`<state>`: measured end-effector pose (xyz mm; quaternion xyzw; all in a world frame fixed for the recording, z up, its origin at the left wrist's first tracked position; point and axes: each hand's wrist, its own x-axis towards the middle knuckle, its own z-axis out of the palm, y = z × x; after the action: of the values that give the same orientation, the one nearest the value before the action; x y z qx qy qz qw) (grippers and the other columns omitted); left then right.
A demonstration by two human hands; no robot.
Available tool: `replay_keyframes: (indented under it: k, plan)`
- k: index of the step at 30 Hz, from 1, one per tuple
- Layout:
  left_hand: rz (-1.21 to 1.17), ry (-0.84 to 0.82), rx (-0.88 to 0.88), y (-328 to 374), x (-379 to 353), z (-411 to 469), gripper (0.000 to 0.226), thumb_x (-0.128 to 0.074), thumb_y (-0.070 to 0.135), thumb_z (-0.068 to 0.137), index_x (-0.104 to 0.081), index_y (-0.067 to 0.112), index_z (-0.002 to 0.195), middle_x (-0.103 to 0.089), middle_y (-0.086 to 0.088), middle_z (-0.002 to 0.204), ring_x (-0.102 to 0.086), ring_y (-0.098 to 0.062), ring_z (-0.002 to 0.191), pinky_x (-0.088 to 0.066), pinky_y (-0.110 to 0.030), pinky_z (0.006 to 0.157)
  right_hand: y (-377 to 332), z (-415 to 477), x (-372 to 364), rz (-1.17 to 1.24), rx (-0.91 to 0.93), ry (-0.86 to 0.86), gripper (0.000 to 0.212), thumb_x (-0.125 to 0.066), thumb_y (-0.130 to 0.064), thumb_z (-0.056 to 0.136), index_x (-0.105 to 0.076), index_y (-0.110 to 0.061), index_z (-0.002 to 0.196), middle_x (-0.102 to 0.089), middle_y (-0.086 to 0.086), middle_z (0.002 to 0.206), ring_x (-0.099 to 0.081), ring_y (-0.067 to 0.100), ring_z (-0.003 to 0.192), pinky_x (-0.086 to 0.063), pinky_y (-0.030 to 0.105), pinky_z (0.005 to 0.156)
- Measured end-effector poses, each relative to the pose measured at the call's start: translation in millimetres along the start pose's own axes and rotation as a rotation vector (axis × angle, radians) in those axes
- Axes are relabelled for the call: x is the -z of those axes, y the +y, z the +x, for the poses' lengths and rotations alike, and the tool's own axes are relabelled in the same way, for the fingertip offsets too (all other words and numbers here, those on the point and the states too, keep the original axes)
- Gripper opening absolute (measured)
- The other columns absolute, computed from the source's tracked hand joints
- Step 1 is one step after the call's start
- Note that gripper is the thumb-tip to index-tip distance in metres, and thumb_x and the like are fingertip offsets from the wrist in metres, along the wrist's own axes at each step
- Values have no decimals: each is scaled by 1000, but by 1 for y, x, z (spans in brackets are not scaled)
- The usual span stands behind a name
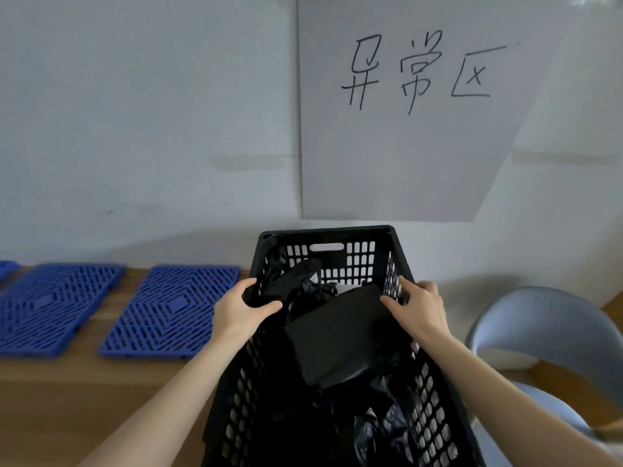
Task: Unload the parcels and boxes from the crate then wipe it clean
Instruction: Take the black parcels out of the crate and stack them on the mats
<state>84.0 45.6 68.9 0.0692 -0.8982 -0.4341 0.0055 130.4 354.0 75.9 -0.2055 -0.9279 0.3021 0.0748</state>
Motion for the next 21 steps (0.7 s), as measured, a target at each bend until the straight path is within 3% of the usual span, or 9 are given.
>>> replay_keyframes:
  k: [7,10,13,17,21]
  plan:
    - [-86,95,-3,2,78,-50,73,-82,55,66,-60,27,129,-61,4,130,-54,-18,124,-43,-35,100,-56,-68,35,-12,94,74,53,-71,-46,78,-61,-26,126,-32,5,140,-52,25,115,-42,36,95]
    - [-100,180,-3,1,122,-71,66,-81,56,67,-62,26,123,-65,6,116,-60,-14,103,-47,-27,82,-83,-95,43,36,134,92,58,-73,-44,77,-60,-22,129,-34,2,137,-52,18,111,-41,33,93]
    - [-154,287,36,-9,167,-93,54,-81,52,70,-65,25,114,-62,10,96,-54,-5,80,-37,-19,64,-117,-120,43,82,198,91,64,-73,-43,76,-55,-22,134,-37,1,132,-53,17,109,-42,31,89]
    - [-191,385,98,-38,225,-120,43,-82,46,72,-70,22,106,-66,6,98,-60,-15,95,-44,-29,81,-174,-146,28,135,301,51,51,-73,-37,76,-64,-20,123,-45,1,123,-53,16,104,-41,31,90]
    - [-182,489,141,-72,280,-144,41,-82,45,72,-70,22,104,-66,4,100,-60,-15,95,-45,-31,82,-228,-167,-2,157,405,-1,35,-74,-35,75,-71,-21,107,-44,-3,110,-46,9,89,-40,28,85]
